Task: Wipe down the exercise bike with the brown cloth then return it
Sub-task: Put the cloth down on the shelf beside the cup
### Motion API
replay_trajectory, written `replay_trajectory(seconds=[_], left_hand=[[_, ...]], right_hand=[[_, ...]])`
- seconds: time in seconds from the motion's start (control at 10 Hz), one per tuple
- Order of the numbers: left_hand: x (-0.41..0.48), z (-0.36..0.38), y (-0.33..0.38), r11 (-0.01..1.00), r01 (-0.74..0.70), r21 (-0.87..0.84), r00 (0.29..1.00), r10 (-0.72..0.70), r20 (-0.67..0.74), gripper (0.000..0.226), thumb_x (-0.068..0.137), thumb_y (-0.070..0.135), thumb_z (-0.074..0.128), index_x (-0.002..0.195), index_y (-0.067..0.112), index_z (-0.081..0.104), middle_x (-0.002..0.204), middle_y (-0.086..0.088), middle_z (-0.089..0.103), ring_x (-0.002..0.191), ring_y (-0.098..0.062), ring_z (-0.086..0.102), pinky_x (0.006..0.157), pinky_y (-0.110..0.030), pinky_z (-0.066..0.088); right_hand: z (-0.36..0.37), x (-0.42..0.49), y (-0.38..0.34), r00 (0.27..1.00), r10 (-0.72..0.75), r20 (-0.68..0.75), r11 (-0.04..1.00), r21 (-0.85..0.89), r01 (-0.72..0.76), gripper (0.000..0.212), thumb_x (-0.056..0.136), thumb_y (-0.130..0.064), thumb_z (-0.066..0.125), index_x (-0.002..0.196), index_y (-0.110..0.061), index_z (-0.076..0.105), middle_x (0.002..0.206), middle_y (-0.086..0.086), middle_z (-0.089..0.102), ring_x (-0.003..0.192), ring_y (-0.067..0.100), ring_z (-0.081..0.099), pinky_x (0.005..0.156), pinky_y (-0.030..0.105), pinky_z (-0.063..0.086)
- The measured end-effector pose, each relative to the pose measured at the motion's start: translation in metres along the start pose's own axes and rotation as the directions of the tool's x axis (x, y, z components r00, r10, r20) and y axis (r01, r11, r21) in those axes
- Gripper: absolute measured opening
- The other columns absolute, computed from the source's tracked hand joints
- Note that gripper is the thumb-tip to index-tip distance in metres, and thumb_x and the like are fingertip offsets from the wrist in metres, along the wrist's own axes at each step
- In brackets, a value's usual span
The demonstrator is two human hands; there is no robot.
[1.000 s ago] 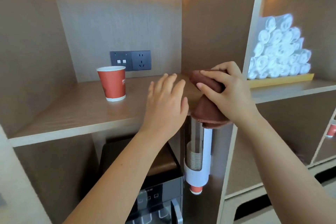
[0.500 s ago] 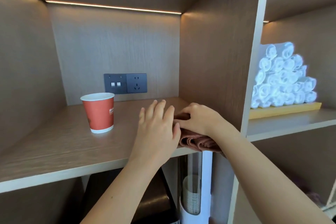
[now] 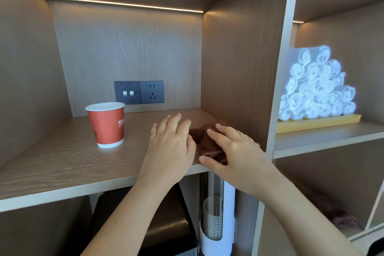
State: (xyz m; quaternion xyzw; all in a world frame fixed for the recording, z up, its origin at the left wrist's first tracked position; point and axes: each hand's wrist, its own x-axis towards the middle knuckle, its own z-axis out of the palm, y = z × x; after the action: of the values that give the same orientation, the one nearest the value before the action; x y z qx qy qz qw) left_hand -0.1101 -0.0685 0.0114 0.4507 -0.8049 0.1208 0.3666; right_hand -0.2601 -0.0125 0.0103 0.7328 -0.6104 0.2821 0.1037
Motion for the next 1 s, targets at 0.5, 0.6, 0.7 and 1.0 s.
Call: replay_trajectory(seconds=[0.5,0.6,0.7,1.0], left_hand=[[0.000,0.003,-0.001,1.000,-0.015,0.023,1.000,0.014,0.020,0.041,0.094,0.028,0.034,0.134,0.020,0.040,0.146,-0.005,0.033,0.135,-0.021,0.022,0.111,-0.042,0.014],[-0.001,0.001,0.000,1.000,-0.010,0.023,1.000,0.010,0.012,0.041,0.093,0.027,0.035,0.132,0.018,0.042,0.144,-0.006,0.035,0.134,-0.022,0.025,0.110,-0.043,0.015],[-0.002,-0.001,0.002,1.000,-0.002,0.028,1.000,0.002,-0.003,0.040,0.093,0.026,0.038,0.131,0.016,0.045,0.143,-0.007,0.038,0.133,-0.023,0.028,0.110,-0.042,0.017],[-0.038,-0.026,0.005,0.988,0.138,0.073,0.974,-0.123,-0.190,0.042,0.082,0.026,0.044,0.114,0.006,0.061,0.129,-0.017,0.054,0.123,-0.036,0.044,0.101,-0.057,0.027]], right_hand=[[0.010,0.040,0.039,0.985,0.055,0.165,0.998,-0.006,-0.055,0.050,0.094,-0.049,0.034,0.142,-0.040,0.021,0.154,-0.014,0.016,0.141,0.017,0.018,0.115,0.038,0.018],[0.012,0.038,0.038,0.988,0.075,0.137,0.997,-0.006,-0.075,0.049,0.094,-0.050,0.034,0.141,-0.042,0.023,0.154,-0.015,0.018,0.140,0.018,0.021,0.114,0.039,0.019],[0.015,0.032,0.033,0.996,0.081,0.045,0.997,-0.010,-0.081,0.048,0.094,-0.049,0.035,0.140,-0.038,0.029,0.153,-0.012,0.023,0.138,0.018,0.025,0.113,0.040,0.021],[0.023,-0.006,-0.022,0.940,-0.012,-0.341,0.993,0.108,0.053,0.038,0.087,-0.031,0.053,0.122,-0.017,0.059,0.131,0.008,0.056,0.122,0.030,0.050,0.103,0.057,0.035]])
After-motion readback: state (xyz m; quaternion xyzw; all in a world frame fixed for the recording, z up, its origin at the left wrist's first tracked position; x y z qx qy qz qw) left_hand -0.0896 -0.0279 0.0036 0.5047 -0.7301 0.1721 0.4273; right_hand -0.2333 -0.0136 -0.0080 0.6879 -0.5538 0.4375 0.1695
